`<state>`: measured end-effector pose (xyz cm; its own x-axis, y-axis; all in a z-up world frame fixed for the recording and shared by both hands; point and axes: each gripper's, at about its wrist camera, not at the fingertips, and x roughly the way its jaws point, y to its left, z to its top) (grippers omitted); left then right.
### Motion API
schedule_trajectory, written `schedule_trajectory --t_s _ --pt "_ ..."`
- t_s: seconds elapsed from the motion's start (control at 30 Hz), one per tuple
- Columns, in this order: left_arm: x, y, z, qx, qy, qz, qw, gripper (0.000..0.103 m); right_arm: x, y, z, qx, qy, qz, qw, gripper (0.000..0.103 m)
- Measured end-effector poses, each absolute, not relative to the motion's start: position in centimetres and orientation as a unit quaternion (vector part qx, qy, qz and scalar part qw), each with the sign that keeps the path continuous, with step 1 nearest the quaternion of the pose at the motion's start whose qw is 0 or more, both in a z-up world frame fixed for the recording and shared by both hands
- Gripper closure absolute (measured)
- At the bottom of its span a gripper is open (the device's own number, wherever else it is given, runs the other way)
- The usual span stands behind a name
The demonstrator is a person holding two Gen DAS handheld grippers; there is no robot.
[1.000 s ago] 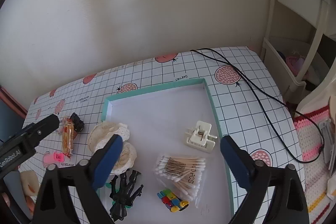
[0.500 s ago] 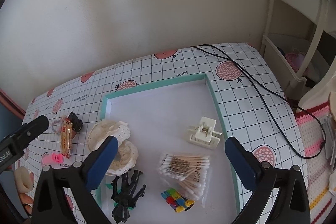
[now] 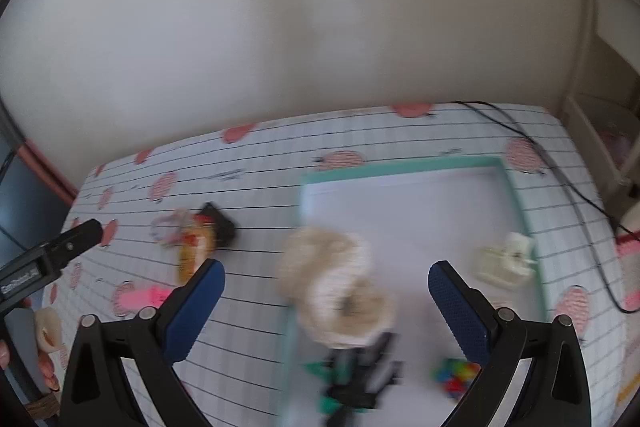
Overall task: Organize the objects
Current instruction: 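Grip the yellow snack packet with the right gripper while the left approaches the pink hair roller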
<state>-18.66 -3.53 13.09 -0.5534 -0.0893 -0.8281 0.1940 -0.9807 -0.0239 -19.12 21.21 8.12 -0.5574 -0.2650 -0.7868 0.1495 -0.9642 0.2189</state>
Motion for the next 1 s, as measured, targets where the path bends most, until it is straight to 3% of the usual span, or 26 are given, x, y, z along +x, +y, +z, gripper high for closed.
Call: schedule_trajectory --t_s 0.37,1.0 --pt "-17.1 -11.9 9.8 0.501 0.091 -0.852 0.121 0.002 -18.7 12.5 7.0 0.456 -0.049 -0.873 0.166 0.0" --pt "-17.7 -7.7 3.1 0.581 -0.093 -0.807 0.043 0.002 -21.5 8.9 1.4 0.501 -0.094 -0.845 0.164 0.0"
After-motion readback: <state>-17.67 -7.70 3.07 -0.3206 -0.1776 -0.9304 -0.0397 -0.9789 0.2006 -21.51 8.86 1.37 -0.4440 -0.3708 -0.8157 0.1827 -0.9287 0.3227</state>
